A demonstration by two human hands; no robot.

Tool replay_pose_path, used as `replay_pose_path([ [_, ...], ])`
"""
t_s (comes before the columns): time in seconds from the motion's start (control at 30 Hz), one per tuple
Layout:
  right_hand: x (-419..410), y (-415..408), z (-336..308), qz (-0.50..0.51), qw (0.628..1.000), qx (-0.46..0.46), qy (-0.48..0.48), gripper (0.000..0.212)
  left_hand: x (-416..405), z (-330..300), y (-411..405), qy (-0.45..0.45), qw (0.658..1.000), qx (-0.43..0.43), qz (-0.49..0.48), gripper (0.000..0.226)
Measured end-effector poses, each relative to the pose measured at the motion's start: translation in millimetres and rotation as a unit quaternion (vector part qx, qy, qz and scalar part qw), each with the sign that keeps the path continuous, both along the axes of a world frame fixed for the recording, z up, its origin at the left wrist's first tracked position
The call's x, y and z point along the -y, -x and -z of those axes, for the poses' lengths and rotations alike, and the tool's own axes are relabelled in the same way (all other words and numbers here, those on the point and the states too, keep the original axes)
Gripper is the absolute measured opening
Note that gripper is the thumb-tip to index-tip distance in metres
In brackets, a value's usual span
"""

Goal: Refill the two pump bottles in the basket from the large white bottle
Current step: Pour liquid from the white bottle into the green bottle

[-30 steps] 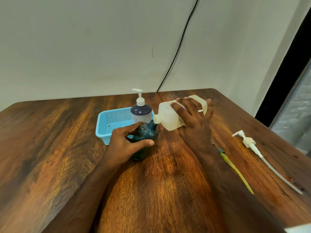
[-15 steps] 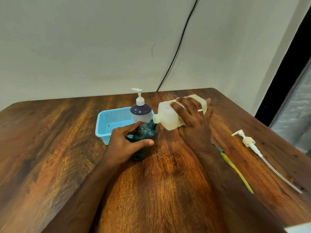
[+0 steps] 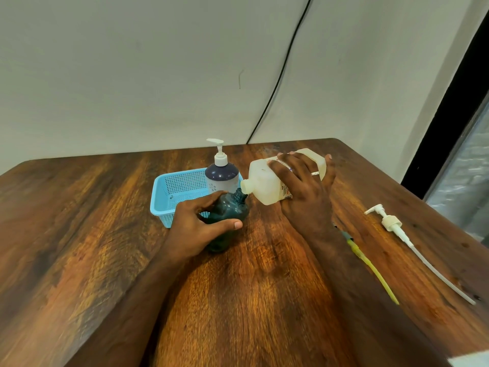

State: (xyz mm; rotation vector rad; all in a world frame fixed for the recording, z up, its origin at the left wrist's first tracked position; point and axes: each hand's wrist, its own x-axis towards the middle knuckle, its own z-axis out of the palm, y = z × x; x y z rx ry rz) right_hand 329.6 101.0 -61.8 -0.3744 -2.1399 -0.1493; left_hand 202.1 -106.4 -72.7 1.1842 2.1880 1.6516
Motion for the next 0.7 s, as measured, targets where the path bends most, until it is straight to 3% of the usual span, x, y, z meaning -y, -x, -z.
replay_pose_path([
  [0.43,0.1,0.9,1.1,0.006,1.0,0.001,-0.001,0.074,1.6,-2.0,-1.7,0.006,1.0,0.0,0.002,0.071],
  [0.7,-1.0,0.9,1.7,0.009,1.0,0.004,0.0,0.073,1.5,-4.3,-3.7,0.006,1.0,0.002,0.005,0.054],
])
